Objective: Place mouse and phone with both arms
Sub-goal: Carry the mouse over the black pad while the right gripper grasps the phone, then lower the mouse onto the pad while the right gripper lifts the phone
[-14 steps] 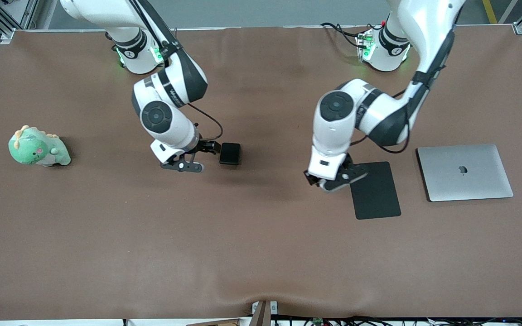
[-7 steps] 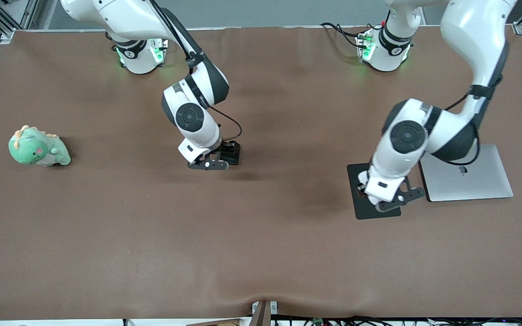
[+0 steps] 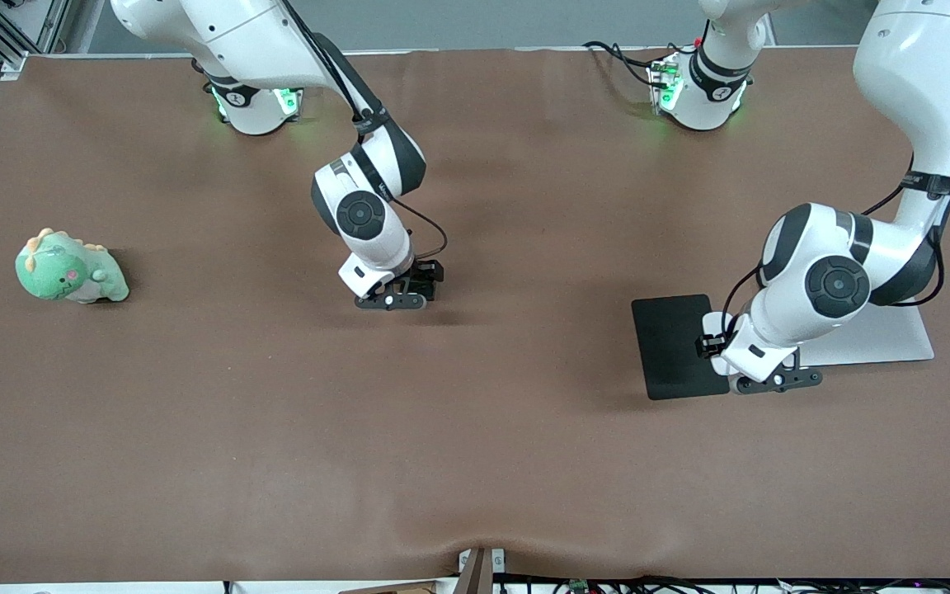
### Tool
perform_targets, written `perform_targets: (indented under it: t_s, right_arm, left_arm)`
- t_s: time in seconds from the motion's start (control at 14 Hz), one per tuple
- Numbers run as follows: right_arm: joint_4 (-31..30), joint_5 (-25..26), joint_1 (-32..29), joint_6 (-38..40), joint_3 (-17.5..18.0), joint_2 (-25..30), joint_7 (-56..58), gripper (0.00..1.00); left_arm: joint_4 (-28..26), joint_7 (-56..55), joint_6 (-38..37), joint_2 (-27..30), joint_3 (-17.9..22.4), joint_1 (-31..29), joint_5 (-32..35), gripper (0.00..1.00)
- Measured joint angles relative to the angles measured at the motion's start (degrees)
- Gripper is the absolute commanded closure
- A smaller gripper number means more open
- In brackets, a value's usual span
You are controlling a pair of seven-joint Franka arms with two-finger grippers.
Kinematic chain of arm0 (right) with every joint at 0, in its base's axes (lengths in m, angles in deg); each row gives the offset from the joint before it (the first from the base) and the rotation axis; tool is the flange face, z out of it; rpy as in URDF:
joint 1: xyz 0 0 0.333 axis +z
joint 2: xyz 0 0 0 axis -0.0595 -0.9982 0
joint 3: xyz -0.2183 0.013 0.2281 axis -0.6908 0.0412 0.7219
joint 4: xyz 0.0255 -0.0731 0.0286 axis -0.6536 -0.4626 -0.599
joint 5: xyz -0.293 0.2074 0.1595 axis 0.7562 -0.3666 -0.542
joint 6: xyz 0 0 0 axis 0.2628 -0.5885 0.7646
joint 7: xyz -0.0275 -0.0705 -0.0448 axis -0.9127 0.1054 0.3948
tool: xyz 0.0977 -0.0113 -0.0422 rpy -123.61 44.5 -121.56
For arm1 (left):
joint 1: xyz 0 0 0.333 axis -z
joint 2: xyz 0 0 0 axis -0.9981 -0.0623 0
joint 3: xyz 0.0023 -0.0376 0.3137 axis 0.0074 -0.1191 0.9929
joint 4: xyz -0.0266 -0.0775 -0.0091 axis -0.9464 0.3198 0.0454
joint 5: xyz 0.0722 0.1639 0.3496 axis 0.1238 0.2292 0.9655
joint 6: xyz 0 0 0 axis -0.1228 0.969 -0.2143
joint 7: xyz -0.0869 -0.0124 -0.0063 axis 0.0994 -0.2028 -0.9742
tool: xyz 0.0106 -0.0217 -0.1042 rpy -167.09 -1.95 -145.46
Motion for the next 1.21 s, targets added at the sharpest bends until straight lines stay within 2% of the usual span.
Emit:
perform_targets:
  t_s: [0.57, 0.64, 0.71, 0.79, 0.86, 1.0, 1.21]
  right_arm:
    - [-0.1, 0.0, 2.0, -3.2, 0.0, -2.4, -2.0, 0.00]
    - [-0.1, 0.0, 2.2, -3.5, 0.0, -2.6, -2.2, 0.23]
    - [-0.1, 0.0, 2.3, -3.7, 0.0, -2.9, -2.3, 0.51]
    - [-0.1, 0.0, 2.3, -3.7, 0.0, -3.0, -2.3, 0.85]
    - [-0.1, 0.0, 2.3, -3.6, -0.1, -3.0, -2.3, 1.00]
    - [-0.1, 0.0, 2.3, -3.6, -0.1, -3.0, -2.3, 1.00]
    - [0.2, 0.0, 2.3, -2.8, -0.4, -3.0, -2.3, 1.00]
  left_arm:
    - [-0.3, 3.9, 5.3, -6.3, -0.1, -0.4, 0.6, 0.85]
    - [-0.4, 3.9, 6.1, -7.0, 0.0, -0.5, 1.9, 0.85]
    - [-0.4, 3.9, 6.6, -7.8, 0.0, -0.8, 3.6, 0.85]
    - [-0.4, 3.9, 7.0, -8.5, 0.0, -1.1, 4.9, 0.85]
    - [-0.4, 3.9, 7.3, -9.1, 0.0, -1.3, 5.9, 0.85]
    - [-0.4, 4.4, 8.6, -9.9, 0.1, -1.4, 6.7, 0.84]
    - [-0.3, 5.5, 11.1, -10.2, 0.1, -1.4, 6.7, 0.78]
